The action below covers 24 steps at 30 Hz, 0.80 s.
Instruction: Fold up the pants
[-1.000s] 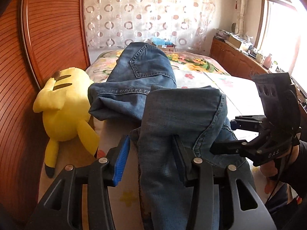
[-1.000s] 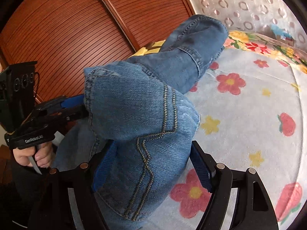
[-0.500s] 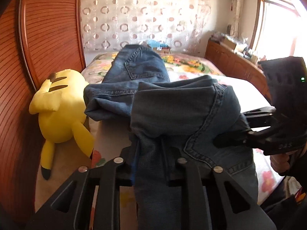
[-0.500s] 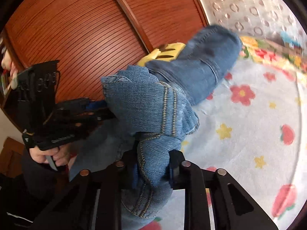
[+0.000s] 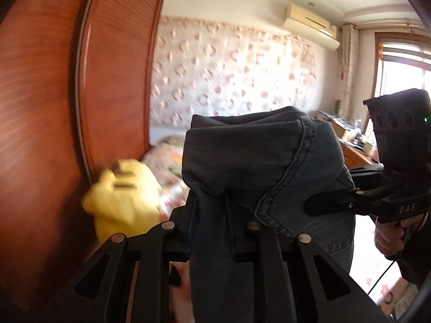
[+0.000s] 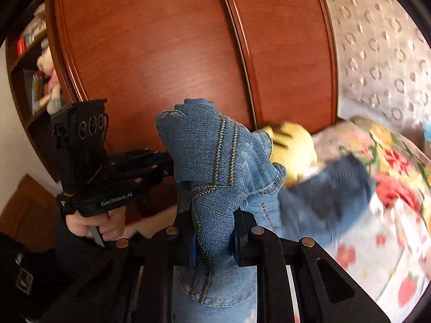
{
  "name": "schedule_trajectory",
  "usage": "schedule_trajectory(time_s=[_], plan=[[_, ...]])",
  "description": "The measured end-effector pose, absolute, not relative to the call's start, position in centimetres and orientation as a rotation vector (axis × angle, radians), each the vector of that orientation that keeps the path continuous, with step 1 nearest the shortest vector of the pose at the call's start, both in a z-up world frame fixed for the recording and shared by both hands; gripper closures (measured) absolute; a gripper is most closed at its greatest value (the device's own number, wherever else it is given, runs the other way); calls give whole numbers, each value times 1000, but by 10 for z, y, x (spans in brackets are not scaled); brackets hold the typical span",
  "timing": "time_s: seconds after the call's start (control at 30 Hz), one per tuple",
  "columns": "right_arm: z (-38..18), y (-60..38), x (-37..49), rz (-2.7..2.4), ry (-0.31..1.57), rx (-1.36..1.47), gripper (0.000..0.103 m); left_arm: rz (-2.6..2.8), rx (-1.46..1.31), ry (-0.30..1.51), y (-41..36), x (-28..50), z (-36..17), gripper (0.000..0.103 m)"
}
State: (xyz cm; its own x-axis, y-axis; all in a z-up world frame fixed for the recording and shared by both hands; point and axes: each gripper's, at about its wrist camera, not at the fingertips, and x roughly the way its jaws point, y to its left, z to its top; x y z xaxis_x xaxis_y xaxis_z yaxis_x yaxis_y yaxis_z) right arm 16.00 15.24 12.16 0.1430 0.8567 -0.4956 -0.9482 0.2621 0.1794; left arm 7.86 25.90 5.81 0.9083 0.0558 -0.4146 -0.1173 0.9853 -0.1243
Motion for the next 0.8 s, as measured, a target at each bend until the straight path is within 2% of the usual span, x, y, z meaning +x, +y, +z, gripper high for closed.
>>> schedule_trajectory(time_s=[0.13, 0.23, 0.33, 0.43, 0.5, 0.53, 0.63, 0.8], plan=[[131, 159, 208, 1334, 527, -78, 84, 136, -80, 409, 275, 124, 88, 83], [111, 152, 262, 1301, 549, 39, 84, 160, -16, 442, 281, 181, 89, 79], [63, 151, 323, 1160, 616, 81, 82, 144, -31, 530, 285, 238, 58, 72], [-8, 159, 379, 952, 800, -26, 79, 115, -29, 615, 277, 270, 20, 72], [-32, 149, 392, 907, 810, -25, 71, 67, -37, 685, 269, 285, -10, 72], [-34, 141, 394, 940, 800, 11, 69, 44, -36, 712, 264, 290, -23, 72], [-29, 133, 395, 942, 812, 7, 55, 24, -25, 773, 252, 296, -52, 72], [15, 118, 369, 858, 683, -94, 54, 26, -31, 818, 246, 295, -71, 72]])
